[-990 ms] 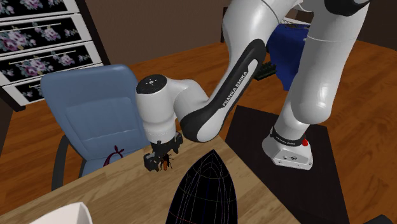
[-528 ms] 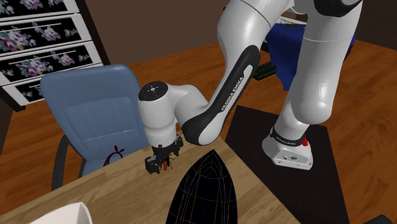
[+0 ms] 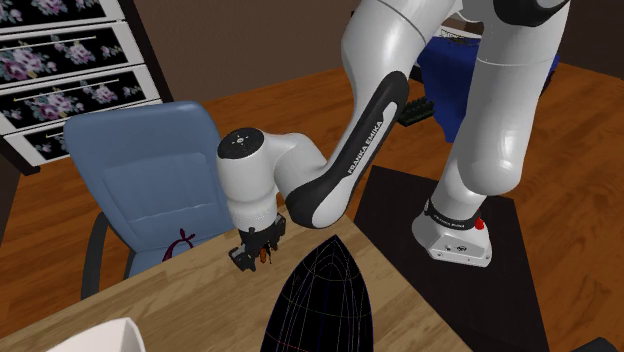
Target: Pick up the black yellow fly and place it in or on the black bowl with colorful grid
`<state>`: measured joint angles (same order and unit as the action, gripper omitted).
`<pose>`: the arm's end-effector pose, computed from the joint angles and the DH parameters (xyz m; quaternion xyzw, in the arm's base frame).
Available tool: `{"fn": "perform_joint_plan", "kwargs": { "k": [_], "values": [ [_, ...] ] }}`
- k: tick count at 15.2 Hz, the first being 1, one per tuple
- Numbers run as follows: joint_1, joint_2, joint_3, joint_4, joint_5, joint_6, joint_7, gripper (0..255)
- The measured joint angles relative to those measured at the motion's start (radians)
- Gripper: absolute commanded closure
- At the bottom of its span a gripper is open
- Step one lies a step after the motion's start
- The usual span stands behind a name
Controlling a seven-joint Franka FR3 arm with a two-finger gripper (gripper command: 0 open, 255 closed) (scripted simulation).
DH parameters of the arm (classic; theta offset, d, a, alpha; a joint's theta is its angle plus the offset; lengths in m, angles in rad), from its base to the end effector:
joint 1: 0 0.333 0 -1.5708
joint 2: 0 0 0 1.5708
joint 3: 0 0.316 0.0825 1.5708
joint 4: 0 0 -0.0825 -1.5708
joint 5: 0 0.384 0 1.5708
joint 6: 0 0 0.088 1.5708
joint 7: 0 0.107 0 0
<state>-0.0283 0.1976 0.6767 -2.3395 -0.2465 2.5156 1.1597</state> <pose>0.4098 0.3165 0.2714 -0.9867 0.1615 -0.0196 0.0056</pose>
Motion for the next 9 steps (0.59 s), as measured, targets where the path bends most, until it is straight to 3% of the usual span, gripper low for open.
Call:
{"fn": "perform_joint_plan", "kwargs": {
  "k": [5, 9],
  "values": [
    [0.000, 0.000, 0.000, 0.000, 0.000, 0.000, 0.000, 255],
    [-0.015, -0.042, 0.020, 0.006, 0.050, -0.036, -0.036, 255]
  ]
}}
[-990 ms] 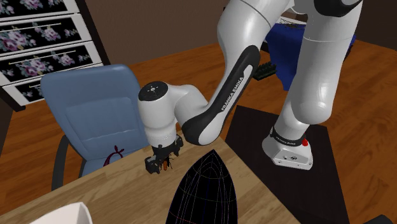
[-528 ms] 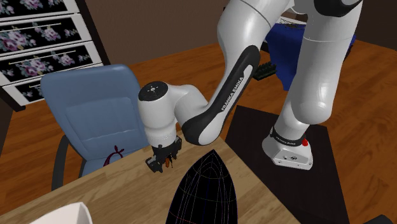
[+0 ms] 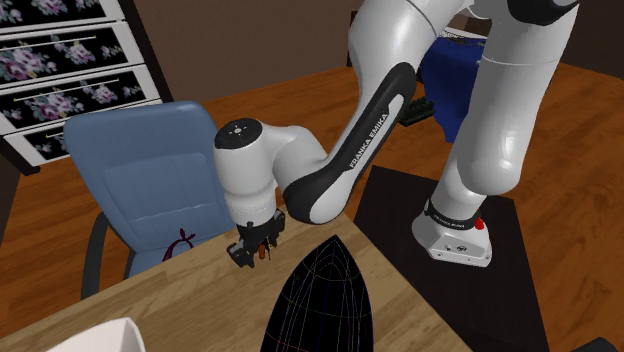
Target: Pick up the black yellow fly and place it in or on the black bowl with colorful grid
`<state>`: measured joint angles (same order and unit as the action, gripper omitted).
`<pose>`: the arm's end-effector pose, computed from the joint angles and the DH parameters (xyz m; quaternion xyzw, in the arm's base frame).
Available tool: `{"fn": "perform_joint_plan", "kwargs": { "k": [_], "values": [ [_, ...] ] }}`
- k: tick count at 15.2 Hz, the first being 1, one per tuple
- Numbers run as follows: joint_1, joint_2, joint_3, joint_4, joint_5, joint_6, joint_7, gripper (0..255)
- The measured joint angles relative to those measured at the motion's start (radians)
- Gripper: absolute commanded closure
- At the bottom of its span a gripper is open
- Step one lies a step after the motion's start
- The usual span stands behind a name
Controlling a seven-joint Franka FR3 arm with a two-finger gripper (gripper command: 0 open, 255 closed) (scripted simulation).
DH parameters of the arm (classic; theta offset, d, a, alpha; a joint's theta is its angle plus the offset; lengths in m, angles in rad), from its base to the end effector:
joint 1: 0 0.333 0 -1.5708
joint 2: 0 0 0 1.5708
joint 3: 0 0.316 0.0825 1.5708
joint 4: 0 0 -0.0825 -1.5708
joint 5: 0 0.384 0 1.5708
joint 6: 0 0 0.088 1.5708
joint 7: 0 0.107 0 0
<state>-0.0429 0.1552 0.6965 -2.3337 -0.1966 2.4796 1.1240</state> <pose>0.4100 0.3166 0.2884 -0.9867 0.1615 -0.0199 0.0056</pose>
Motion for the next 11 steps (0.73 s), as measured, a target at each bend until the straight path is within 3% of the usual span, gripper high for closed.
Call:
{"fn": "perform_joint_plan", "kwargs": {
  "k": [11],
  "values": [
    [-0.023, -0.134, 0.030, 0.035, 0.147, -0.131, -0.105, 255]
  ]
}}
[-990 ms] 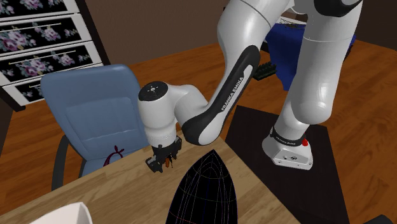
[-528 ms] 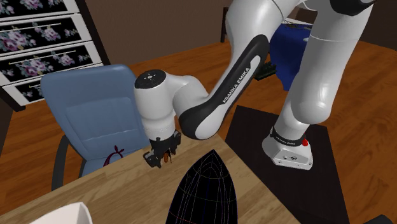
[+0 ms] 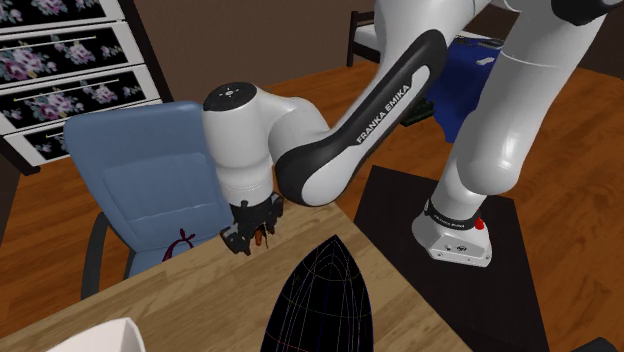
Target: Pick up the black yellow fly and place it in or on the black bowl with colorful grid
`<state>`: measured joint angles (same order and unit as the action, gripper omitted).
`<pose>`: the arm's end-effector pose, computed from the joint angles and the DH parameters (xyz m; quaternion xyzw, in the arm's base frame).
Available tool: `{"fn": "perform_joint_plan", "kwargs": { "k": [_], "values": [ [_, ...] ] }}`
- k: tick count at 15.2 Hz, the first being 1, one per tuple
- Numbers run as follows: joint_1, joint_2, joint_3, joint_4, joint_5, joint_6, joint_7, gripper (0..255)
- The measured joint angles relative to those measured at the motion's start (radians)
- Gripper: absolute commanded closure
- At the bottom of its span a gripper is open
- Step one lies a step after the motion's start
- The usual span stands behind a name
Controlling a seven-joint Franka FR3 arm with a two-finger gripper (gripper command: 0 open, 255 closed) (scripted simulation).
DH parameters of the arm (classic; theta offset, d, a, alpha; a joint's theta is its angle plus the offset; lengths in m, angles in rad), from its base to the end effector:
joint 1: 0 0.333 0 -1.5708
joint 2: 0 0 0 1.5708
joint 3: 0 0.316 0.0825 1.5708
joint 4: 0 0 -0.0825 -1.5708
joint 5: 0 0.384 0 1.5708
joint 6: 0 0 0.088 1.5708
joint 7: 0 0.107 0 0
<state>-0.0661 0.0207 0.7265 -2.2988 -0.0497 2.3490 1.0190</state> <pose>0.4093 0.3168 0.3446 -0.9866 0.1616 -0.0199 0.0056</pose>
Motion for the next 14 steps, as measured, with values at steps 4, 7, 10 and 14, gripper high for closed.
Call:
{"fn": "perform_joint_plan", "kwargs": {
  "k": [4, 7, 10, 14],
  "values": [
    [-0.001, -0.044, 0.000, 0.020, 0.042, -0.053, -0.030, 255],
    [-0.004, -0.066, -0.005, 0.043, 0.061, -0.092, -0.049, 255],
    [-0.001, -0.102, -0.008, 0.062, 0.090, -0.137, -0.068, 255],
    [-0.001, -0.128, -0.015, 0.093, 0.109, -0.189, -0.084, 255]
  ]
}}
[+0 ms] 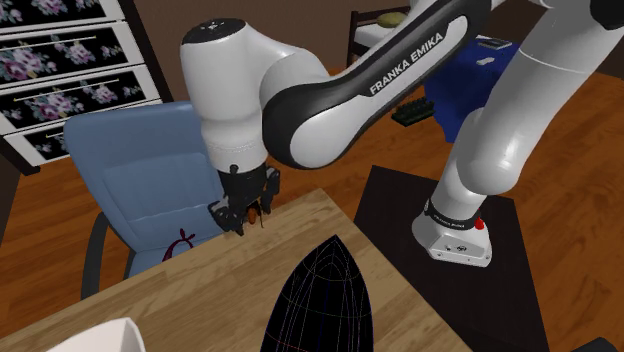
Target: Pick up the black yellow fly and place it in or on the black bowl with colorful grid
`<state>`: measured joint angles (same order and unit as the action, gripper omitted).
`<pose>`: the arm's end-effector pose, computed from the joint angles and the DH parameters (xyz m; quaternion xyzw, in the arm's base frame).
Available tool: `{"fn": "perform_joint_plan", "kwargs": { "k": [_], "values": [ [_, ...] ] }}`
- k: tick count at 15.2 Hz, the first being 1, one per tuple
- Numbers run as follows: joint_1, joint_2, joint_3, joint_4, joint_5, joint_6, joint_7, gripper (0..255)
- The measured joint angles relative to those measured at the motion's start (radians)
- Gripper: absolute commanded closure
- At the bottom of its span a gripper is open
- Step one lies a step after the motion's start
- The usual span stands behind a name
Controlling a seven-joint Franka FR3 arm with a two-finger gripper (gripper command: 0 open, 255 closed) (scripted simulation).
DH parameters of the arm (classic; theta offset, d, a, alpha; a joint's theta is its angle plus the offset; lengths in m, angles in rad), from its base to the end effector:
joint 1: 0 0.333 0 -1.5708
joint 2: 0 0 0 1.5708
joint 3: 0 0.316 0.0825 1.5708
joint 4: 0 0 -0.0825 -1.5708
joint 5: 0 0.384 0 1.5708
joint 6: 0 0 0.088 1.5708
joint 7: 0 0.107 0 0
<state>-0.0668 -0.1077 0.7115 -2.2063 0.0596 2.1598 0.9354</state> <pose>0.4100 0.3170 0.4187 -0.9866 0.1615 -0.0199 0.0058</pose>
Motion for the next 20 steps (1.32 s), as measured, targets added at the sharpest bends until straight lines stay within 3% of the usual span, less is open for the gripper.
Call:
{"fn": "perform_joint_plan", "kwargs": {
  "k": [7, 16, 20],
  "values": [
    [0.026, -0.063, 0.013, 0.010, 0.046, -0.060, 0.015, 255],
    [0.130, -0.153, 0.122, -0.046, 0.129, -0.063, 0.177, 255],
    [0.163, -0.144, 0.199, -0.040, 0.135, -0.051, 0.282, 255]
  ]
}}
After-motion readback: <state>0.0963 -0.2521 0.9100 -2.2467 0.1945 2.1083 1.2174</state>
